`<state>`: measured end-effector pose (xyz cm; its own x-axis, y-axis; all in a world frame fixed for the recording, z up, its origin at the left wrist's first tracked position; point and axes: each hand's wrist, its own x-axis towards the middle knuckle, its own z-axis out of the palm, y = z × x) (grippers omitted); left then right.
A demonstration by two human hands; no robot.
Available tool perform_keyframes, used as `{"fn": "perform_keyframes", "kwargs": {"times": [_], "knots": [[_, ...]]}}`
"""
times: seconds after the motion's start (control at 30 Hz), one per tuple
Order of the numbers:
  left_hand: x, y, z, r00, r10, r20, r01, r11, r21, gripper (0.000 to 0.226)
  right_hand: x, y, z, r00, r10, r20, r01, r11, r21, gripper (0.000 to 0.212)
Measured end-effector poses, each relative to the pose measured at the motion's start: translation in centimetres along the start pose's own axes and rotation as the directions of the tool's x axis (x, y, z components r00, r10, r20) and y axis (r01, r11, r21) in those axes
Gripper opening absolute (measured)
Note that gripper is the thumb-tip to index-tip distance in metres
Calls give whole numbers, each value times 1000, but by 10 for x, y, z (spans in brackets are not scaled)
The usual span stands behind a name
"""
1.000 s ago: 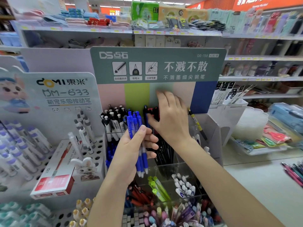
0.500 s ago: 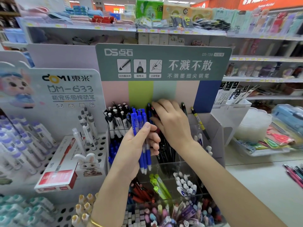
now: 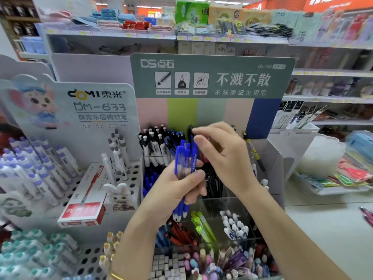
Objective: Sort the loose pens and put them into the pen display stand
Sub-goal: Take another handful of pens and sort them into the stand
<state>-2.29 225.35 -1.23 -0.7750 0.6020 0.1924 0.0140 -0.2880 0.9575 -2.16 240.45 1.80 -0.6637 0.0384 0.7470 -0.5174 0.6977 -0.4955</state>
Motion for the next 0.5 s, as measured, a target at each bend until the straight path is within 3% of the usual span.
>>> {"fn": "perform_keyframes", "kwargs": {"times": [0.07, 0.13, 0.27, 0.4, 0.5], "knots": [[-5, -2, 2, 997, 2, 79, -10, 995, 97, 11, -9, -19, -8, 914, 216, 342, -310, 918, 247, 40], [-9, -4, 4, 994, -28, 104, 14, 991, 132, 5, -15, -24, -12, 810, 290, 510, -467, 845, 260, 35], [-18, -4, 5, 993, -63, 102, 44, 983, 180, 10, -17, -30, -13, 794, 277, 540, -449, 867, 215, 7], [-29, -2, -7, 993, -93, 74, 72, 967, 243, 10, -19, -33, -5, 794, 314, 520, -543, 750, 377, 6], [-41, -1, -14, 983, -147, 105, 117, 960, 253, 11, -24, -35, 6, 728, 313, 610, -614, 693, 378, 3]]}}
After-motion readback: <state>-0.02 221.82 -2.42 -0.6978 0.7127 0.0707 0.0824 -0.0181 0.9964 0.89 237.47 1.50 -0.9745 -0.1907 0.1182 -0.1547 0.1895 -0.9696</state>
